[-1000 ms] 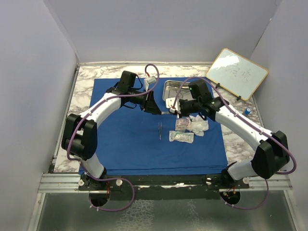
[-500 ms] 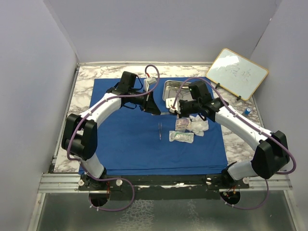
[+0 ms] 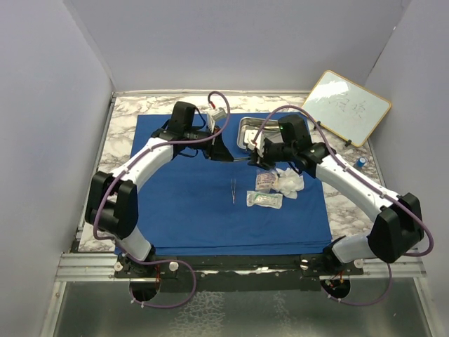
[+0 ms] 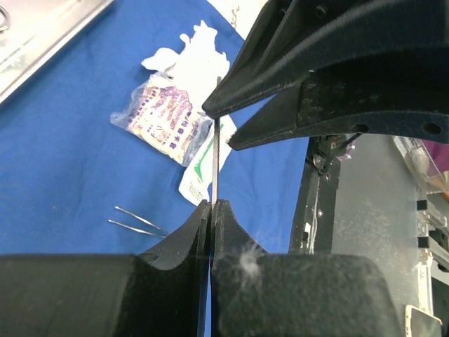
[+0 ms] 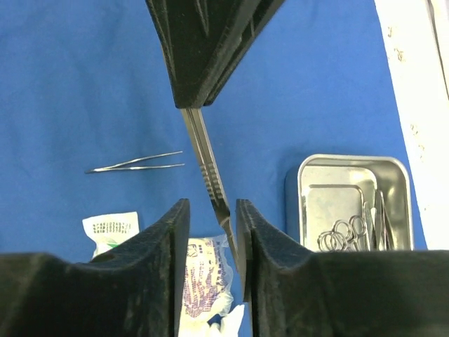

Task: Open and lay out the surgical kit
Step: Place the medical item in the surgical kit.

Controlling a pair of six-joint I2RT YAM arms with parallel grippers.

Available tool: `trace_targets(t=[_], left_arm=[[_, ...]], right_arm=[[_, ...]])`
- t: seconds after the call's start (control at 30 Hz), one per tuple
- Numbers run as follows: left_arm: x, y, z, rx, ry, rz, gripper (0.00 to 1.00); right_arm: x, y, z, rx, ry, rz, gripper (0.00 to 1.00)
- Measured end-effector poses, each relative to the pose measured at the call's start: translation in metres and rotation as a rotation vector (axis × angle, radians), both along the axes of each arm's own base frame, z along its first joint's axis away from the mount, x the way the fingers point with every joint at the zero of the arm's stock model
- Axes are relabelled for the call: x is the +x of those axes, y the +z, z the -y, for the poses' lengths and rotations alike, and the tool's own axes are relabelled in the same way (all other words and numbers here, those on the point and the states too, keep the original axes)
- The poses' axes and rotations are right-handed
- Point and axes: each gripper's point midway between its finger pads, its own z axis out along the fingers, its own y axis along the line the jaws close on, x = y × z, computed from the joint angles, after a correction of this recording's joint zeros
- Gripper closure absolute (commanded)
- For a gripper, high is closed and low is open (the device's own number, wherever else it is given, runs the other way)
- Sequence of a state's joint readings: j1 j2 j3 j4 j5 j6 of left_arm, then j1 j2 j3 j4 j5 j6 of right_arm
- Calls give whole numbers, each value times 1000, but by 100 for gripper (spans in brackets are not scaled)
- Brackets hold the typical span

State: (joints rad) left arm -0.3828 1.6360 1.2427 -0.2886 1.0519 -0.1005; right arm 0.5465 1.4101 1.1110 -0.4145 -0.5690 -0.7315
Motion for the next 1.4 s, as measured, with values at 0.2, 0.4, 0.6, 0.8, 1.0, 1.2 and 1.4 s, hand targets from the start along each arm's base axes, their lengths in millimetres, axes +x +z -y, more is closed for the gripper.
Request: trace_targets(t=[0.2, 0.4, 0.6, 0.8, 1.0, 1.2, 1.4], left_arm=[[10, 4, -12, -19, 59, 39, 100], [13, 7, -28, -50, 133, 71, 100], [4, 16, -31, -92, 157, 122, 100], [4, 21, -32, -125, 170, 141, 100], [3, 22, -30, -148, 173, 138, 100], [2, 27, -29, -167, 161, 145, 100], [-4, 28, -28, -182, 134, 142, 100]], right_arm=[[9, 10, 6, 52, -82, -36, 52], [27, 28, 15, 156, -212, -99, 50], [43, 45, 21, 329, -352, -259, 50], [39, 46, 13, 477, -355, -464, 50], [17, 34, 2, 552, -297, -635, 50], [14, 27, 7, 609, -286, -711, 50], [12, 32, 8, 656, -253, -739, 53]])
